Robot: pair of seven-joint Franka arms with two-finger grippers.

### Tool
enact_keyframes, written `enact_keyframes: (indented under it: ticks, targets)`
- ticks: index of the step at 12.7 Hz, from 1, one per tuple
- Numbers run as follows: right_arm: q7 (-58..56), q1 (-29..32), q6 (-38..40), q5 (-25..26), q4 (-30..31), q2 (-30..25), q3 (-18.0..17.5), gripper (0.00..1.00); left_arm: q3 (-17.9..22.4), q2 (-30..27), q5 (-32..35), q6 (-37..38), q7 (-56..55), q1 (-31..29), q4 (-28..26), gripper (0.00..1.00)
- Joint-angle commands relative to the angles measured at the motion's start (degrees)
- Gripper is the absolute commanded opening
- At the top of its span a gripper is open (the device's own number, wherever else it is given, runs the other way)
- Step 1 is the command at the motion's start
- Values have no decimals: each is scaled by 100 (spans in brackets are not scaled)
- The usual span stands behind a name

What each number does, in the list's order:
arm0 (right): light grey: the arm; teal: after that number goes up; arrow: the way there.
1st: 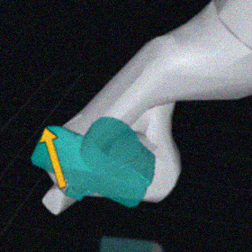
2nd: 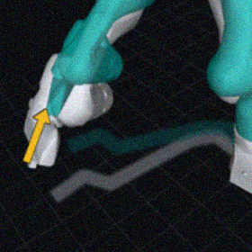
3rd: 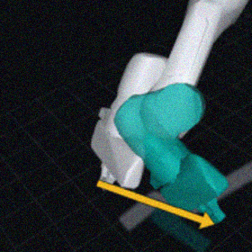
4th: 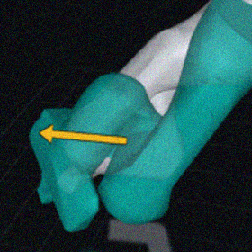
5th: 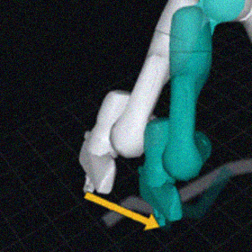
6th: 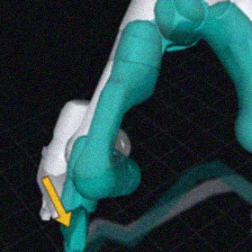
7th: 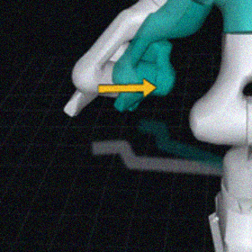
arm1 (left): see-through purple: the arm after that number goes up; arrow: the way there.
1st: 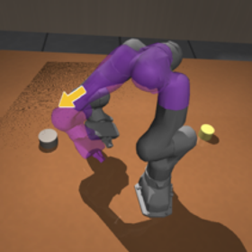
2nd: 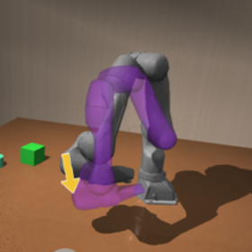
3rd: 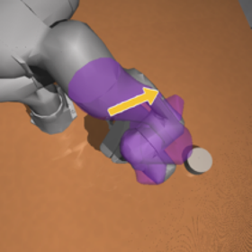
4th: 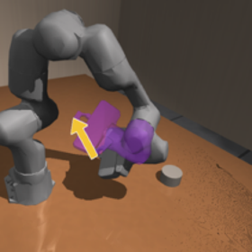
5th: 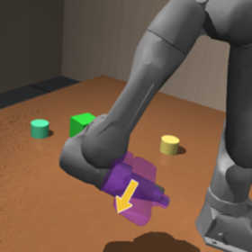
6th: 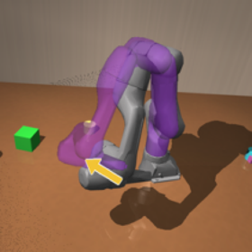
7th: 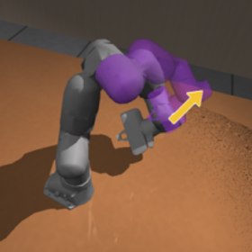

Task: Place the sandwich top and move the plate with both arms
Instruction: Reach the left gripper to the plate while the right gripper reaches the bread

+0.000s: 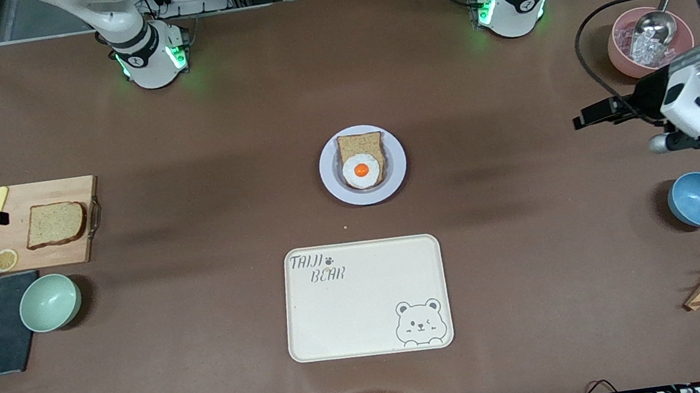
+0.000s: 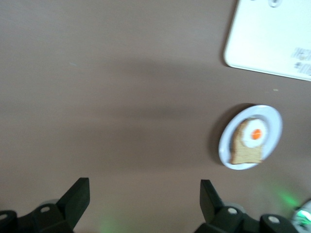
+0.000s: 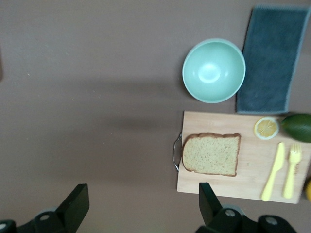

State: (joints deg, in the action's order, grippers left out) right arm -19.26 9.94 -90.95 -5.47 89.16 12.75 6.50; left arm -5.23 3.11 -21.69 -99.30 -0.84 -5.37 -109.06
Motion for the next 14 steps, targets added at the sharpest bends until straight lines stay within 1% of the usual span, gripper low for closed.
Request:
enact_keyframes:
  ticks: [1,2,3,4,6,8,10,11,12,13,14]
  targets:
    - [-331,411,-220,-164,408,25,-61,100,-240,-74,-780,-274,102,-8,-396,100]
    - [-793,560,-517,-164,636,25,-61,100,-259,39,-1132,-274,128,-17,-458,100]
    - [-1164,649,-938,-164,951,43,43,100,-259,145,-1492,-274,302,0,-554,100]
    - [-1594,650,-1299,-182,1189,173,279,100,-302,215,-1696,-283,539,18,-746,100]
    - [-2123,720,-1399,-287,1244,516,509,100,-452,243,-2065,-519,1145,18,-1133,100]
    - [-2388,842,-1670,-288,1235,771,536,99,-636,286,-2268,-826,1777,18,-1494,100]
    - [-2651,992,-1925,-296,1235,1087,536,94,-672,505,-2488,-976,2541,105,-1688,100]
    - [-2766,1036,-2031,-296,1235,1245,536,90,-750,550,-2671,-1203,2798,167,-1863,100]
    - [-2837,1115,-2093,-366,1227,1421,536,84,-890,602,-3013,-1554,3052,211,-2082,100]
    - [-2985,1246,-2146,-628,1218,1571,536,76,-1074,612,-3434,-1809,3325,220,-2276,100]
    - [-3291,1308,-2216,-874,1218,1746,536,75,-1155,612,-3664,-2003,3545,212,-2460,100]
